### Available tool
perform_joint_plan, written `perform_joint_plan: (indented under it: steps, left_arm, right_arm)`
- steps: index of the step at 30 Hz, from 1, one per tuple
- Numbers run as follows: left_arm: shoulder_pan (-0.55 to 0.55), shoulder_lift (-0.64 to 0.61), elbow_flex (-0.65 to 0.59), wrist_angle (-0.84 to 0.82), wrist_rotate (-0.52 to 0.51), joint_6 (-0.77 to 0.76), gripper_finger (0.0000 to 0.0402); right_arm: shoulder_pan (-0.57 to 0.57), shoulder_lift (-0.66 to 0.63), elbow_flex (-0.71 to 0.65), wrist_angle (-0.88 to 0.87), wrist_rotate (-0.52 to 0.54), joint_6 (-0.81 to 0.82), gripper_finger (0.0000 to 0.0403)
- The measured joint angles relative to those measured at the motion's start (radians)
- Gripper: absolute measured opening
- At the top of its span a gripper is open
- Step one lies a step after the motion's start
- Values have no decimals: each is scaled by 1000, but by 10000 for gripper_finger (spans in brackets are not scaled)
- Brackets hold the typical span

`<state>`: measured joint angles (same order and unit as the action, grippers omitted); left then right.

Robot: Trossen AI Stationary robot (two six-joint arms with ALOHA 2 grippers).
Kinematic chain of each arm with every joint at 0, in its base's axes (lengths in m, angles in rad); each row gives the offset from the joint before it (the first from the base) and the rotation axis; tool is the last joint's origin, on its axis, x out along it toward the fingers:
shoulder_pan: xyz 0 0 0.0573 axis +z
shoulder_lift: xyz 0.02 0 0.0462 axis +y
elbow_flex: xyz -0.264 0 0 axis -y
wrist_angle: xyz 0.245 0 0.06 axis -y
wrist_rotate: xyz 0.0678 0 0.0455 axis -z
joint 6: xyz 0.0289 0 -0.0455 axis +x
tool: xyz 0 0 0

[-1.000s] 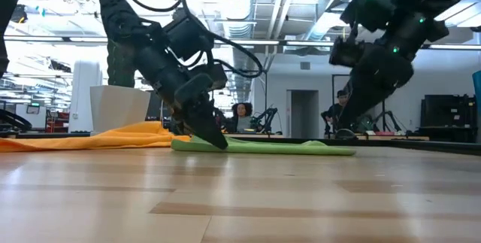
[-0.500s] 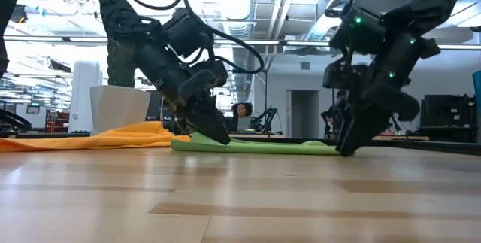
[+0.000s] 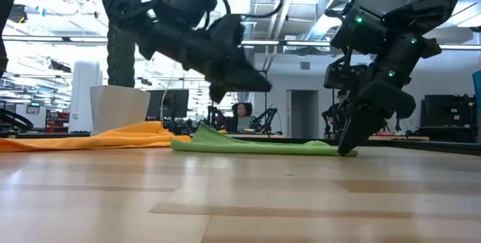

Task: Fold microfiber towels
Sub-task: Fold the green microfiber towel

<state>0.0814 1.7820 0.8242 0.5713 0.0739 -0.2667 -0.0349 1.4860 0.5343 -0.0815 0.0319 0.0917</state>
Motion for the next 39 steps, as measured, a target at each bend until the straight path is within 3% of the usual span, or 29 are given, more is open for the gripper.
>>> perform_joint_plan:
  steps: [3,8,13,21,30,39]
  left_arm:
    - [-30,58,38,11,-55,40,0]
    - [-65,227,149,39,-19,13,0]
    - [-78,338,258,45,-120,-9,0]
    - [-78,368,293,10,-227,-23,0]
    - [-97,387,293,-68,-215,-27,0]
    - [-98,394,291,-91,-217,-30,0]
  right_arm:
    - [0,2,0,1,0,40,24]
    - [3,8,1,9,-3,58,42]
    - [5,8,2,8,-4,66,33]
    - [45,8,2,7,-7,66,22]
    - [48,7,2,9,-7,67,27]
    - [48,-137,2,-82,-10,61,75]
